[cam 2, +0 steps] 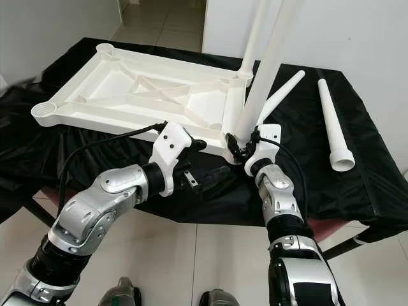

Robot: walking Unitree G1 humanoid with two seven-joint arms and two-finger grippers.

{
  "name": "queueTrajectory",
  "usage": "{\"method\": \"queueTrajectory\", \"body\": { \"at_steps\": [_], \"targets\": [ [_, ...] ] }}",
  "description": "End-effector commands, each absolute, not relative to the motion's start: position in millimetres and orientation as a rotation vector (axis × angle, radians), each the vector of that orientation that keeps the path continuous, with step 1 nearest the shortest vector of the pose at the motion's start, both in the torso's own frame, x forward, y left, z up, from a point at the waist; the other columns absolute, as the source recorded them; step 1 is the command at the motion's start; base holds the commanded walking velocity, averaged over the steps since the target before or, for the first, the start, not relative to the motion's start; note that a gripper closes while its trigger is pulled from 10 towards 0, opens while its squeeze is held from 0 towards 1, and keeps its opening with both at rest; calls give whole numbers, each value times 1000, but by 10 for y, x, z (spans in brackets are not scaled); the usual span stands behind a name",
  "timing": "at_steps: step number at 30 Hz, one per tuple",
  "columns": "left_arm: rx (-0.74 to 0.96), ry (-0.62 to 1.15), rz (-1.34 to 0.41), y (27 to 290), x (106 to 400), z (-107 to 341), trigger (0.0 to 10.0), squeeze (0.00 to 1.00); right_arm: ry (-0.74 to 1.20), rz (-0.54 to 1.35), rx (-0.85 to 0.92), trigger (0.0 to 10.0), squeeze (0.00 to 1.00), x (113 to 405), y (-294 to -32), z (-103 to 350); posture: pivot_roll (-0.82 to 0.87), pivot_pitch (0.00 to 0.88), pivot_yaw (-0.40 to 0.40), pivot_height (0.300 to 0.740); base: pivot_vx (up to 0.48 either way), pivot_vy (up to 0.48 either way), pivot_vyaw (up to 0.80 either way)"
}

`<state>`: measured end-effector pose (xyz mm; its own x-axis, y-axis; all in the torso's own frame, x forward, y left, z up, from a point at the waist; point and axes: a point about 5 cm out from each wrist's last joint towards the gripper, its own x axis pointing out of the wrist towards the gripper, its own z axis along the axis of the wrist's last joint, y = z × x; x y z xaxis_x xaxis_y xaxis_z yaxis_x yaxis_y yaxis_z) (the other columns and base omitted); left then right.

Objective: Building children table

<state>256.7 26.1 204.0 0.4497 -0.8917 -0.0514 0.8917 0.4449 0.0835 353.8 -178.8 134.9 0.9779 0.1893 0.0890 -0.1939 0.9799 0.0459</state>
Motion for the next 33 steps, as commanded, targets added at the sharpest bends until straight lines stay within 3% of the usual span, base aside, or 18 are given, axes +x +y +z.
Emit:
{"method": "queueTrajectory", "body": {
  "at_steps": [1,13,27,28,29,33],
  "targets": [
    [106,6,-1128,240,2520,2029,10000,0,-167,28,148,10000,0,3512,-1859,1524,70,10,-34,740,0,0,0],
    [100,5,-1136,203,2503,2019,10000,0,-152,-182,168,10000,0,3357,-1556,1546,71,0,-48,740,0,0,0],
    [100,5,-1124,216,2503,2015,10000,0,-78,-210,146,10000,0,3308,-1500,1460,78,0,-55,740,0,0,0],
    [99,5,-1123,216,2503,2015,10000,0,-77,-208,147,10000,435,3305,-1505,1459,78,0,-55,740,0,0,0],
    [98,5,-1124,216,2503,2015,10000,0,-78,-203,151,10000,1000,3302,-1511,1457,78,0,-55,740,0,0,0],
    [97,5,-1124,216,2505,2014,10000,0,-86,-192,148,10000,1000,3287,-1510,1471,75,0,-55,740,0,0,0]
  ]
}}
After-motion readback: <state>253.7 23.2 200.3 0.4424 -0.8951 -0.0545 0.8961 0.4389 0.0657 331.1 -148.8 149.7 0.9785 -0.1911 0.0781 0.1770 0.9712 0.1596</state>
